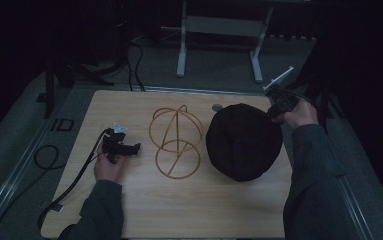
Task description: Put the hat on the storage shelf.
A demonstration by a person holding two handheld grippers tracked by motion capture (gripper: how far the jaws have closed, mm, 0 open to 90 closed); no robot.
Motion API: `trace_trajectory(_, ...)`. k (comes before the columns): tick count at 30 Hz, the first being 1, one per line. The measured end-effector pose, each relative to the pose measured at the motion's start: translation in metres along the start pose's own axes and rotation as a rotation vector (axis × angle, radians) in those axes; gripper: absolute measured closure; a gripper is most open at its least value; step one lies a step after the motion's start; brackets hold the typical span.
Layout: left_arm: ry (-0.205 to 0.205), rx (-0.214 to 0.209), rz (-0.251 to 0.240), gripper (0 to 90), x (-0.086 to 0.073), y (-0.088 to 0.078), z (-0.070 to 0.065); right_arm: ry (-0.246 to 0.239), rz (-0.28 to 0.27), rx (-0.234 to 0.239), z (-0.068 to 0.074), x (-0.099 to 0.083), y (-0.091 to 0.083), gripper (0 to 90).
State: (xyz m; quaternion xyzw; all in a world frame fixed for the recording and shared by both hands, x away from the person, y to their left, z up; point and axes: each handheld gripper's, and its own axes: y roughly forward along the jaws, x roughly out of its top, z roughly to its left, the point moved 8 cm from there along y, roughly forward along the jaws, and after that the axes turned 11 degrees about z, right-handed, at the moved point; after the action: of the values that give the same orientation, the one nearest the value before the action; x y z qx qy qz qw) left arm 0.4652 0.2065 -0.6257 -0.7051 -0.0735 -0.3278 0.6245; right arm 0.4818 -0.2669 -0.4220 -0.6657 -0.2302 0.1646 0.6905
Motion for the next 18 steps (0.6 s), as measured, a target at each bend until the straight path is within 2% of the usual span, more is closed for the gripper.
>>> trace_trajectory(18,-0.001,0.001,0.000,9.0,0.000,0.000,0.000,-0.008,-0.007,0.010,0.000,0.000,-0.018,77.5)
